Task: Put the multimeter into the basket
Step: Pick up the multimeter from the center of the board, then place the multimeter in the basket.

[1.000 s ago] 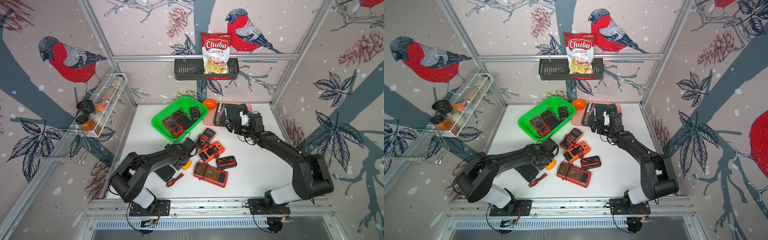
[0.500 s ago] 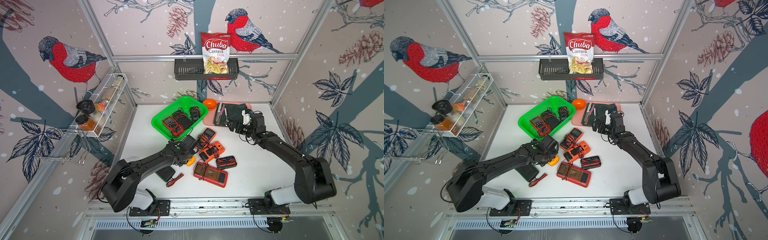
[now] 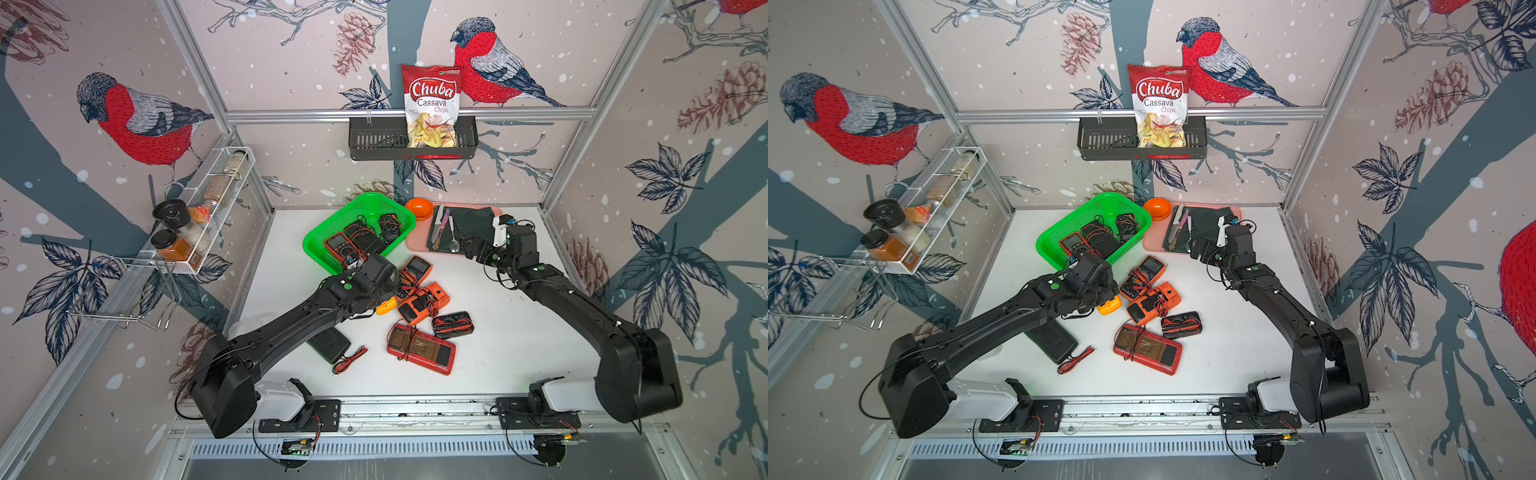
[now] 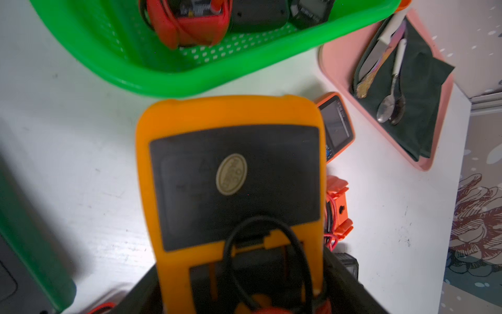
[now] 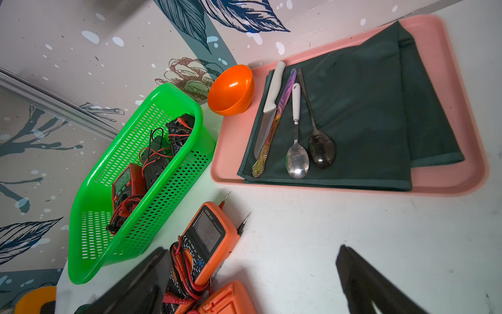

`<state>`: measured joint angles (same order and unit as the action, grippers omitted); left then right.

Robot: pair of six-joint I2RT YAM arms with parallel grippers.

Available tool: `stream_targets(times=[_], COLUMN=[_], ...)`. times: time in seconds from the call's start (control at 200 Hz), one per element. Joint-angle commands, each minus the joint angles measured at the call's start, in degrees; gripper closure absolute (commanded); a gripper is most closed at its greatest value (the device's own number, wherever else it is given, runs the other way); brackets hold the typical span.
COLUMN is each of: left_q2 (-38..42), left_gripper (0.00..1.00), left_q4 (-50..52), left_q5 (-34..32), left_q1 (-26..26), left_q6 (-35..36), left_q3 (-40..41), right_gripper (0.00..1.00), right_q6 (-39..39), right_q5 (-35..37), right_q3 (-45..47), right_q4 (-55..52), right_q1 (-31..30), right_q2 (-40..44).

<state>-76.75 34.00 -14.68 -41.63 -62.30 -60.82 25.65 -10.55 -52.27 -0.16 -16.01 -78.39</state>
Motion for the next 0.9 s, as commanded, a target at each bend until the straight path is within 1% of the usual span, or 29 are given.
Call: stream_targets(times=[0.0, 0.09, 0.16, 0.31, 0.425, 0.625, 0.89], left_q2=[1.1, 1.8, 1.0, -4.4, -9.7, -18.9, -26.7], left_gripper=[1.0, 1.0, 1.0, 1.0, 1.0, 1.0, 1.0], left_q4=[-5.0, -10.5, -13.0, -15.2, -15.6, -11.8, -10.7], left_q5=[-6.2, -5.5, -6.1, -5.8, -5.7, -6.6, -5.2], left_q1=[4.6, 9.9, 13.0, 18.8, 21.4, 25.0, 28.4], left_q6=[8.2, 10.7, 11.8, 13.9, 15.5, 16.9, 16.0], left_q3=[-1.4, -0.6, -1.2, -4.4, -7.7, -14.6, -19.3], right_gripper=[0.01, 0.0, 0.0, 0.0, 0.0, 0.0, 0.0], right_q6=[0.1, 0.0, 0.0, 0.0, 0.0, 0.2, 0.4], right_q5=[-0.1, -0.4, -0.4, -0.5, -0.4, -0.1, -0.7], right_q3=[-0.7, -0.7, -0.6, -0.6, -0.6, 0.5, 0.8], right_q4=[-0.7, -0.7, -0.8, -0.9, -1.1, -1.0, -0.6], right_q1=[0.1, 0.0, 0.1, 0.0, 0.0, 0.0, 0.0], right_q2=[0.9, 1.5, 1.8, 1.7, 1.4, 2.3, 1.6])
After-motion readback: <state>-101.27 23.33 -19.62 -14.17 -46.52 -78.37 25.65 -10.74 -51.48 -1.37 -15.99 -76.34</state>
